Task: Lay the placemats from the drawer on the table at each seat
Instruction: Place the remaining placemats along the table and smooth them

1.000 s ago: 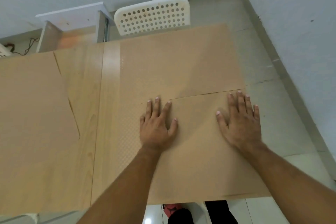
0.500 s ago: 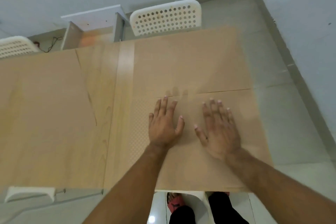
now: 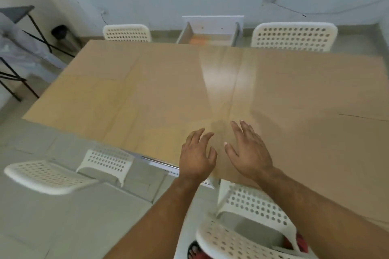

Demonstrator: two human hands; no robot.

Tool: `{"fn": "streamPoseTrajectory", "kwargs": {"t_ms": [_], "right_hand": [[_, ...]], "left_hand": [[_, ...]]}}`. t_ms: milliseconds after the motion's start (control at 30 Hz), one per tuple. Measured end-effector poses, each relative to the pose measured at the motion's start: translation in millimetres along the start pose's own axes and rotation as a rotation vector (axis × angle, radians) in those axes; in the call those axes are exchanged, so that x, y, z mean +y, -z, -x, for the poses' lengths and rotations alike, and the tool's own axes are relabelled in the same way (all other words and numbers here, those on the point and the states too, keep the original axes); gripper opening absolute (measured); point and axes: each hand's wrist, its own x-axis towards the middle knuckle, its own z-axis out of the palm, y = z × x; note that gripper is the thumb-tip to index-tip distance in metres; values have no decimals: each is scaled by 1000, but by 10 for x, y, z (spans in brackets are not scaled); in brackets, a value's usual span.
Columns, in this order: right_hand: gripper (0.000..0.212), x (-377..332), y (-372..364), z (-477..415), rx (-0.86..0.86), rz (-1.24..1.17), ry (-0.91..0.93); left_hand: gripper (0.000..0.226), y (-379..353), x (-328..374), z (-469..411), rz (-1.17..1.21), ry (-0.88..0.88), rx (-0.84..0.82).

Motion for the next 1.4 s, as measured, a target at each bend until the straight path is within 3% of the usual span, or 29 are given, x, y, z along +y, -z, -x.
{"fn": "streamPoseTrajectory", "kwargs": {"t_ms": [200, 367, 733, 900, 1133, 1233, 1400], "right_hand": [[69, -1174, -511, -148, -45, 0, -23], [67, -1628, -672, -258, -41, 26, -50], [62, -1901, -1019, -885, 16, -23, -158], [61, -1991, -1149, -1328, 23, 0, -211], [61, -2050, -1204, -1667, -14, 42, -285], [60, -2076, -1228, -1728, 20, 58, -324], [59, -2174, -1252, -1713, 77, 11, -417]], "left_hand": [[57, 796, -969, 183, 20, 76, -56], [54, 1148, -1443, 157, 18, 78, -107], [65, 1261, -1978, -821, -192, 34, -347], [71, 1143, -2121, -1411, -396, -117, -513], [124, 972, -2337, -2021, -353, -196, -748], [135, 918, -2430, -2122, -349, -207, -757], [115, 940, -2438, -2119, -354, -278, -647]]}}
